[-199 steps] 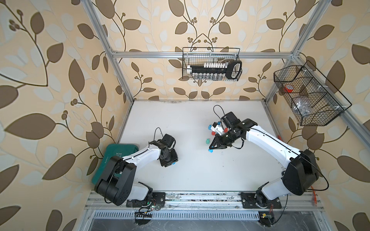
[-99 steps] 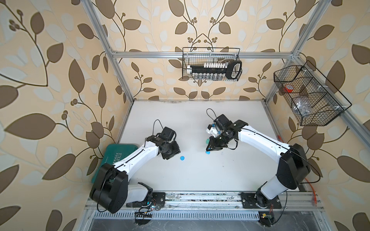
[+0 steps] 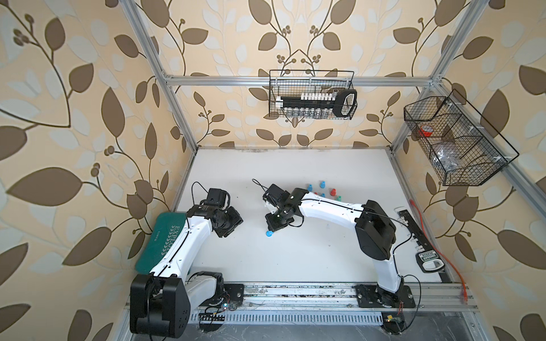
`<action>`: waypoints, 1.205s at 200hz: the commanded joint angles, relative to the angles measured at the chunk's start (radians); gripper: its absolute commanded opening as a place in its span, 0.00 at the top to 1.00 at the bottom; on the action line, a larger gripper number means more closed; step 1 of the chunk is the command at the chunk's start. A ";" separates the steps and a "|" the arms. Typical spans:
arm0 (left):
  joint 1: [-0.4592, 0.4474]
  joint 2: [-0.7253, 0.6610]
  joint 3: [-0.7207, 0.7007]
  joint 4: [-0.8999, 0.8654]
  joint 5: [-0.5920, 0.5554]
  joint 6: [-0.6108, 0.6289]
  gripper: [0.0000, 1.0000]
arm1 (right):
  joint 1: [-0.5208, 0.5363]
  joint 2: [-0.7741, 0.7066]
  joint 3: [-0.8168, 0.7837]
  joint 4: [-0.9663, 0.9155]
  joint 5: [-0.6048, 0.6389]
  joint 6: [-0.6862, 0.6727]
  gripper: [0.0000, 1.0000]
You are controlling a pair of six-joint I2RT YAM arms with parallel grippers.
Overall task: Close the stamp cap
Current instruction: Close the cover of the stamp.
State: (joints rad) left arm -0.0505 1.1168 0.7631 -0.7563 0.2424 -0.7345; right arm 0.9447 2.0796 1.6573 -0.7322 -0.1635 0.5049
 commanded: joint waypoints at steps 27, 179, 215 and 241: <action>0.022 -0.016 -0.003 -0.002 0.022 0.022 0.50 | 0.015 0.085 0.084 -0.006 0.080 0.023 0.90; 0.052 -0.011 0.004 -0.001 0.037 0.041 0.51 | 0.041 0.106 0.050 0.014 0.099 0.022 0.91; 0.055 -0.011 0.003 -0.003 0.040 0.043 0.52 | 0.042 0.109 0.052 0.015 0.101 0.024 0.91; 0.055 -0.011 0.004 -0.002 0.040 0.043 0.52 | 0.042 0.107 0.049 0.012 0.104 0.021 0.91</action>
State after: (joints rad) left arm -0.0109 1.1168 0.7631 -0.7555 0.2623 -0.7113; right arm 0.9836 2.1750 1.7248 -0.7200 -0.0807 0.5201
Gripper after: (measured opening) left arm 0.484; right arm 0.122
